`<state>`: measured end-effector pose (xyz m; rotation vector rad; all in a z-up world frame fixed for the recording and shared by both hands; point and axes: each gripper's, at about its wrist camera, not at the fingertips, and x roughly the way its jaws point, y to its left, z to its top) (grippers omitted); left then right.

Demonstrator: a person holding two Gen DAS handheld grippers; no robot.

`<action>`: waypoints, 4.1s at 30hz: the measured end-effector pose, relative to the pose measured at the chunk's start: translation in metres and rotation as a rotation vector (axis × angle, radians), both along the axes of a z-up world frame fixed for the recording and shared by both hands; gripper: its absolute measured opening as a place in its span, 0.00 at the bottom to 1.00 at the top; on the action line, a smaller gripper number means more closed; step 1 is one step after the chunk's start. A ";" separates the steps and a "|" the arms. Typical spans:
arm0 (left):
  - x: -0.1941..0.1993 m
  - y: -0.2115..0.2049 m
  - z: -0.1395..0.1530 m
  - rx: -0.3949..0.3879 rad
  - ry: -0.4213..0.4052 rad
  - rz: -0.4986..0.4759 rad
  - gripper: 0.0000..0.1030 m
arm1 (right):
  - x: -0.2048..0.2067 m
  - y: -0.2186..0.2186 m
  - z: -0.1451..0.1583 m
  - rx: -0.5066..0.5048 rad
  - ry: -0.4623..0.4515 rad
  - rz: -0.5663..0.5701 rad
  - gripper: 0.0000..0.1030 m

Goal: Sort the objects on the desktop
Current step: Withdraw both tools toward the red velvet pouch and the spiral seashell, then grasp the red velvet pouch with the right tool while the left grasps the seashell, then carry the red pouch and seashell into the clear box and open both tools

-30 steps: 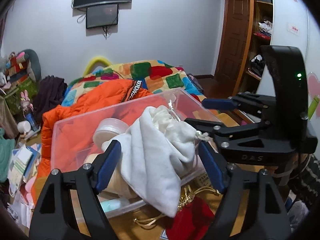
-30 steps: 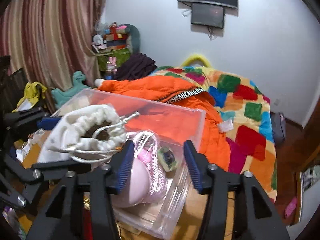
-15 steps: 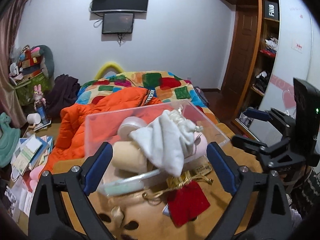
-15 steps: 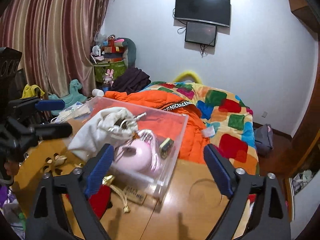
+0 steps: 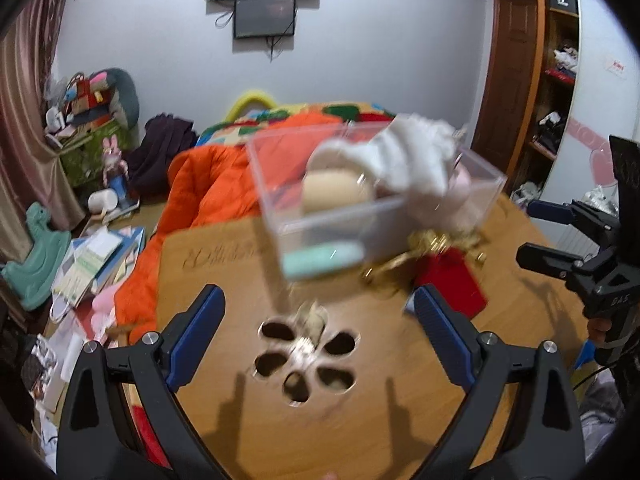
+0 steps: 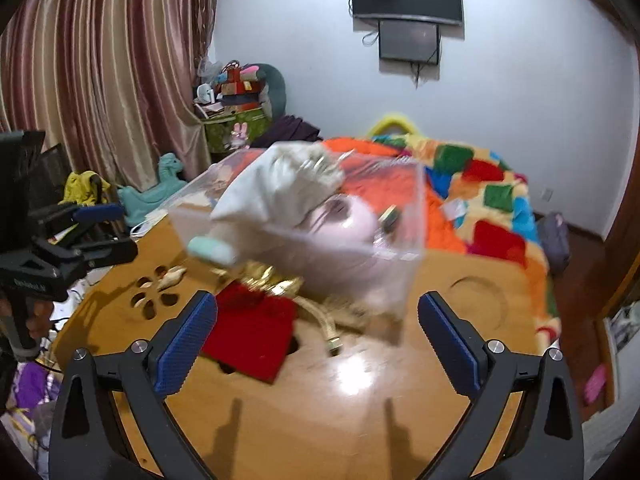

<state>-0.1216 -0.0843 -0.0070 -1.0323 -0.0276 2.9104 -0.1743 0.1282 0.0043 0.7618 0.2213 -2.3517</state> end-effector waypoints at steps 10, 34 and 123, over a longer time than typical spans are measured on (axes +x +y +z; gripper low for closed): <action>-0.012 0.003 -0.031 -0.066 -0.047 -0.104 0.71 | 0.000 -0.050 -0.033 0.092 -0.104 0.059 0.97; -0.035 0.001 -0.043 -0.018 -0.137 -0.078 0.31 | -0.024 -0.076 -0.057 0.157 -0.208 0.114 0.68; -0.081 0.005 0.008 0.041 0.040 0.005 0.18 | -0.117 -0.035 0.007 0.068 -0.021 0.030 0.10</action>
